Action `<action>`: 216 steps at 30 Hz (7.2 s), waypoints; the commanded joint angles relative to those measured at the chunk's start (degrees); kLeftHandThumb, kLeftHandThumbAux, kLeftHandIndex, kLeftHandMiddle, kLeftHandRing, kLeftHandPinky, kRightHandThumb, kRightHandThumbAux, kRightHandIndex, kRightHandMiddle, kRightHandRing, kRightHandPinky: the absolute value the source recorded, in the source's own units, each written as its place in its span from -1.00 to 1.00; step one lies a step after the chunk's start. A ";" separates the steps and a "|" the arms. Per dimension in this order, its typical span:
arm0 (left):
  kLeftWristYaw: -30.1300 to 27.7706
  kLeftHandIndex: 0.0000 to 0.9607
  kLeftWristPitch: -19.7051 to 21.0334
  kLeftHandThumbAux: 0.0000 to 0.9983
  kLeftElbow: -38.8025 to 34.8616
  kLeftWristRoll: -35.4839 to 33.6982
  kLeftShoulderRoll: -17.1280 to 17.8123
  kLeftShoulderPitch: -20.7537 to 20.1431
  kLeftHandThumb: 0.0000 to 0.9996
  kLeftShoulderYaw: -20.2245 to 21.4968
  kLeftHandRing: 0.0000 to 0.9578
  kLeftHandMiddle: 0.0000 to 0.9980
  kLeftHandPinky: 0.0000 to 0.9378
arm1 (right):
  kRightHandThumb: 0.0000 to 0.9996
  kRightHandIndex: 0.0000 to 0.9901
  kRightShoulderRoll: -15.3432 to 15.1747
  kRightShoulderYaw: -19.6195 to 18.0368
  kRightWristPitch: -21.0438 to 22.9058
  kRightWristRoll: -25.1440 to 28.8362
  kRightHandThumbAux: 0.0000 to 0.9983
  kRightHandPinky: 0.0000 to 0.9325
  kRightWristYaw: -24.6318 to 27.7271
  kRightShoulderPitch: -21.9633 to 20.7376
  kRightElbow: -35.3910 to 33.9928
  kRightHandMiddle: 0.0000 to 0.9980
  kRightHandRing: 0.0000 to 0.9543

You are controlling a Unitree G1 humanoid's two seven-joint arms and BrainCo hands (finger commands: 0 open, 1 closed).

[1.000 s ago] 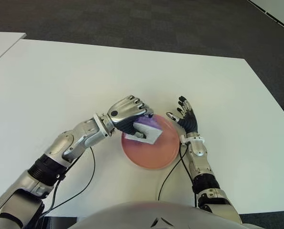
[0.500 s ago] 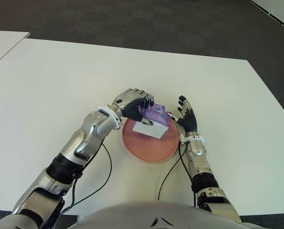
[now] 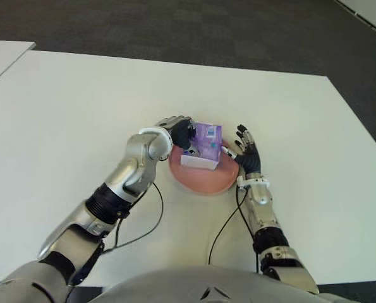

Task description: Put the tissue paper into the plate.

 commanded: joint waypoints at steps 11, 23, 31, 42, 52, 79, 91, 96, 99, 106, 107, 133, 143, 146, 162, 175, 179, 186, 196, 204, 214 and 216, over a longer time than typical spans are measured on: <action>-14.53 -0.09 -4.65 0.39 -14.73 -24.01 6.48 -6.73 0.45 9.91 0.71 0.59 0.82 | -1.00 -0.98 1.42 0.91 4.25 -0.60 0.63 -0.97 -0.59 5.44 3.71 -0.99 -1.00; -10.25 -0.09 -17.93 0.39 -14.54 -14.20 15.38 5.54 0.44 1.21 0.77 0.62 0.88 | -1.00 -0.98 1.74 1.42 5.78 -0.82 0.56 -0.96 -0.83 6.41 1.14 -0.96 -1.00; 0.79 -0.09 -29.92 0.39 -15.89 -12.21 19.44 15.15 0.44 9.75 0.78 0.66 0.88 | -1.00 -0.97 1.78 1.45 6.50 -0.61 0.52 -0.99 -0.62 6.66 0.00 -0.95 -1.00; 22.42 -0.07 -46.31 0.32 4.90 -6.57 10.93 8.64 0.70 7.24 0.65 0.01 0.75 | -1.00 -0.98 1.81 1.54 6.78 -0.85 0.49 -0.97 -0.78 6.77 -0.09 -0.95 -1.00; 37.88 -0.14 -62.37 0.33 27.43 -11.83 7.15 -2.21 0.70 13.76 0.68 0.07 0.70 | -1.00 -0.98 2.05 1.60 6.68 -0.66 0.52 -0.95 -0.68 6.87 -0.23 -0.95 -1.00; 40.72 -0.16 -48.26 0.36 38.54 -29.65 -4.23 -3.09 0.66 29.18 0.18 0.03 0.06 | -1.00 -0.97 1.79 1.42 5.55 -0.22 0.48 -0.96 0.74 7.94 -1.32 -0.91 -0.98; 37.79 -0.57 -43.84 0.25 40.44 -31.01 -4.72 -4.04 -0.49 29.86 -0.47 -0.47 -0.58 | -1.00 -0.96 1.82 1.07 5.92 0.37 0.50 -0.95 1.58 8.21 -1.48 -0.91 -0.98; 35.81 -0.70 -44.25 0.17 41.45 -32.86 -4.83 -3.90 -0.67 30.36 -0.64 -0.62 -0.71 | -1.00 -0.97 1.92 0.92 6.19 0.44 0.50 -0.95 1.58 8.33 -1.62 -0.92 -0.98; 35.29 -0.75 -44.59 0.14 40.33 -34.13 -6.15 -2.33 -0.72 30.54 -0.73 -0.70 -0.79 | -1.00 -0.97 1.89 0.86 6.22 0.37 0.50 -0.95 1.49 8.73 -2.03 -0.92 -0.98; 34.39 -0.88 -40.79 0.16 32.81 -37.77 -10.75 2.38 -0.87 30.94 -0.96 -0.88 -0.98 | -1.00 -0.97 2.05 0.80 6.62 0.56 0.53 -0.92 1.64 9.56 -3.31 -0.92 -0.98; 34.25 -0.88 -40.01 0.17 32.61 -37.81 -11.04 2.82 -0.88 30.83 -0.96 -0.89 -0.99 | -1.00 -0.97 2.06 0.80 6.71 0.58 0.54 -0.92 1.65 9.62 -3.44 -0.93 -0.98; 21.75 -1.00 -50.89 0.16 50.76 -35.93 -7.57 10.21 -1.00 26.19 -1.00 -0.99 -1.00 | -1.00 -0.97 1.38 1.23 8.48 0.17 0.48 -0.95 2.42 11.91 -6.66 -0.93 -1.00; 24.09 -1.00 -57.17 0.15 55.19 -34.52 -7.79 10.03 -1.00 25.63 -1.00 -1.00 -1.00 | -1.00 -0.98 1.01 0.75 8.42 0.40 0.47 -0.97 2.83 11.74 -5.96 -0.94 -1.00; 23.24 -1.00 -60.18 0.15 56.21 -36.61 -9.03 9.44 -1.00 26.59 -1.00 -1.00 -1.00 | -1.00 -0.98 0.93 0.70 8.16 0.21 0.46 -0.97 2.68 11.64 -5.71 -0.94 -1.00; 23.32 -1.00 -61.36 0.09 56.11 -41.30 -11.58 9.06 -1.00 30.67 -1.00 -1.00 -1.00 | -1.00 -1.00 0.41 0.18 8.45 0.64 0.47 -1.00 3.08 11.06 -3.87 -0.98 -1.00; 22.85 -1.00 -59.95 0.06 45.87 -41.78 -12.70 12.99 -0.99 30.06 -1.00 -0.97 -1.00 | -1.00 -1.00 0.34 0.05 8.04 0.39 0.48 -1.00 2.66 10.74 -2.81 -1.00 -1.00; 22.00 -1.00 -59.22 0.05 43.34 -42.16 -12.68 14.06 -0.99 30.10 -0.99 -0.94 -1.00 | -1.00 -1.00 0.32 0.09 7.99 0.29 0.49 -1.00 2.58 10.67 -2.60 -1.00 -1.00; 23.32 -1.00 -51.50 0.07 34.82 -40.76 -12.64 17.69 -1.00 30.28 -0.99 -0.93 -1.00 | -1.00 -1.00 0.28 0.18 7.95 0.30 0.50 -1.00 2.71 10.48 -2.12 -1.00 -1.00; 18.11 -1.00 -38.91 0.02 22.99 -43.46 -11.70 21.76 -1.00 29.26 -1.00 -0.93 -1.00 | -1.00 -1.00 0.74 0.14 7.73 0.69 0.49 -1.00 2.75 10.30 -1.78 -0.98 -1.00; 15.39 -1.00 -32.93 -0.02 17.03 -43.96 -10.83 23.56 -1.00 28.70 -1.00 -0.96 -1.00 | -1.00 -1.00 0.89 0.20 7.73 0.40 0.47 -1.00 2.32 10.44 -1.92 -0.99 -1.00; 15.09 -1.00 -24.97 -0.03 12.03 -43.81 -10.66 25.36 -1.00 28.65 -1.00 -1.00 -1.00 | -1.00 -1.00 0.91 0.48 7.54 0.16 0.47 -1.00 2.15 10.97 -2.56 -0.99 -1.00; 15.58 -1.00 -24.19 -0.03 11.92 -43.34 -10.73 25.39 -1.00 28.66 -1.00 -1.00 -1.00 | -1.00 -1.00 0.92 0.48 7.51 0.20 0.47 -1.00 2.15 10.98 -2.55 -0.99 -1.00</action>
